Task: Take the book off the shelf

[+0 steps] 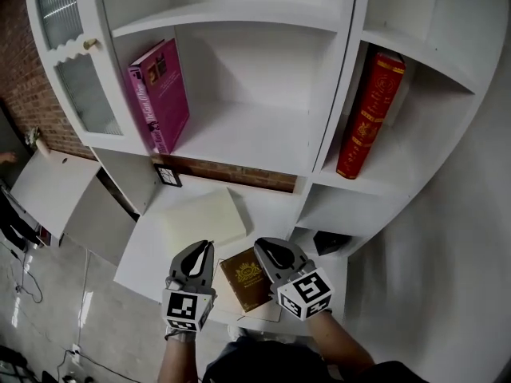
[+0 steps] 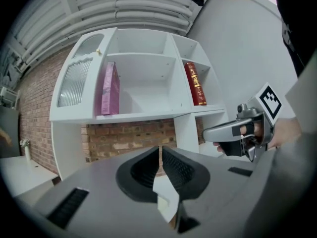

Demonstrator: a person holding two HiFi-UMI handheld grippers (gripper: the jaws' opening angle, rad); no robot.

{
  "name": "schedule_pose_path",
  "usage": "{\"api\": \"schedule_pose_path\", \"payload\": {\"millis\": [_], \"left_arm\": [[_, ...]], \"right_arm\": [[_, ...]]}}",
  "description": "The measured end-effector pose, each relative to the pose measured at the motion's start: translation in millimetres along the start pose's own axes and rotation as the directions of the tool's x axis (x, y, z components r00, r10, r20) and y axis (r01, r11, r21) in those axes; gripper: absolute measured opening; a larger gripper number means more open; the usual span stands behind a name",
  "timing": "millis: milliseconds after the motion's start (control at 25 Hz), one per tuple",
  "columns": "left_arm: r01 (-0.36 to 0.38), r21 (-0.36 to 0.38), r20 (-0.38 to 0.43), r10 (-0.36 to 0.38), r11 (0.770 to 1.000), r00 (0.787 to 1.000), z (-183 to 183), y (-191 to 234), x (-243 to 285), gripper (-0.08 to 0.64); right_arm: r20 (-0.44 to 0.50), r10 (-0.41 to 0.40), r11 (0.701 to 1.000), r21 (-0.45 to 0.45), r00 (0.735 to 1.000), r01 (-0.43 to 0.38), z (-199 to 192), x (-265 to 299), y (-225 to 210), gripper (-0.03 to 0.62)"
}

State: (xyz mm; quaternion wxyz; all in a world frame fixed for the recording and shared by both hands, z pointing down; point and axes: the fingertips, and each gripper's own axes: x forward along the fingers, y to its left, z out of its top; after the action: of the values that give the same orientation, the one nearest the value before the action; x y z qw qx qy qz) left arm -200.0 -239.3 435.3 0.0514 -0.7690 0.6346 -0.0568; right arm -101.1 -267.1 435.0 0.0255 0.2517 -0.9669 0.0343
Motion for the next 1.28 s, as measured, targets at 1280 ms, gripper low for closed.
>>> {"api": "schedule_pose_path", "payload": {"millis": [1280], "left_arm": [[-0.151,-0.020,0.124,0.152,0.988,0.980,85.4,179.5,76.2,0.122]], "right_arm": [[0.032,-0.123,0.989,-0.083,0.992,0.125,47.4,107.2,-1.3,0.028]]}}
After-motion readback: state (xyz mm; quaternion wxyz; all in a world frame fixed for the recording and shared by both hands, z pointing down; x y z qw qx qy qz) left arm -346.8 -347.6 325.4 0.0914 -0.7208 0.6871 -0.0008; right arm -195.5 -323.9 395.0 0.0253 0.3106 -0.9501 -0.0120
